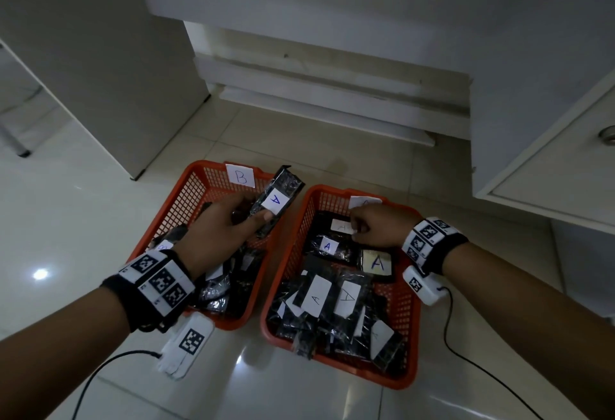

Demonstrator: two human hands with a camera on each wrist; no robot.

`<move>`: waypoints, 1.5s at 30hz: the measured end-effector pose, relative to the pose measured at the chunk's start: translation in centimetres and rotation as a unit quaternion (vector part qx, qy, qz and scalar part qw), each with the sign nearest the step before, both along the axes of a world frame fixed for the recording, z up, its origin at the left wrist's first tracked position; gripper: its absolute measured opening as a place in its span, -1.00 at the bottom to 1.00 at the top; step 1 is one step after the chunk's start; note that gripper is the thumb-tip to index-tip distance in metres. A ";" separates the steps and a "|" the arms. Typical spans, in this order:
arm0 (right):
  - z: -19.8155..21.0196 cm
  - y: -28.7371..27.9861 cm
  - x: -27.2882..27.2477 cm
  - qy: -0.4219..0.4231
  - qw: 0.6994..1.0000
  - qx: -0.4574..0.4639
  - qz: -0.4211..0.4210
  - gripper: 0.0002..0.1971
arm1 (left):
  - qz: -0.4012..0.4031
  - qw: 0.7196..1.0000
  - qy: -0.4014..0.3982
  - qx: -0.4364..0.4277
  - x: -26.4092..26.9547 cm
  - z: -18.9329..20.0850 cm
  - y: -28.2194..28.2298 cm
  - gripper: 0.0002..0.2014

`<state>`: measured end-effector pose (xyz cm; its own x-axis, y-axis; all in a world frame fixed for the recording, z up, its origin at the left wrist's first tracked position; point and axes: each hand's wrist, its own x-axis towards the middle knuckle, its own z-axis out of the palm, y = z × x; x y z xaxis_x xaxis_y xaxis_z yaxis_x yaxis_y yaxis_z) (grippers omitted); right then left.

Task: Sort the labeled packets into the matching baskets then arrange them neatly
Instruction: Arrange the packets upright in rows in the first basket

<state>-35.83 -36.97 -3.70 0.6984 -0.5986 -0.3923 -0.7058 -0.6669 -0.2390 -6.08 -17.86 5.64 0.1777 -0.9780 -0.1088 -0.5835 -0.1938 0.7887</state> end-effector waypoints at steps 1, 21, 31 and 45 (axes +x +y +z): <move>0.1 -0.1 -0.7 0.021 1.000 -0.002 0.000 -0.71 | -0.001 1.000 0.008 -0.002 -0.3 0.2 -0.1 -0.69; -2.8 0.6 -2.7 0.078 0.997 0.003 0.006 -0.87 | -0.019 1.000 0.014 -0.015 -0.9 -0.2 0.0 -0.66; -2.3 0.5 -2.3 0.066 0.998 -0.009 0.002 -0.85 | -0.021 0.999 0.023 -0.009 -1.0 -0.2 0.1 -0.66; 2.5 7.1 -0.9 -0.064 0.970 0.230 -0.046 -0.59 | -0.020 1.000 0.021 0.000 -1.0 -1.7 -0.8 -0.59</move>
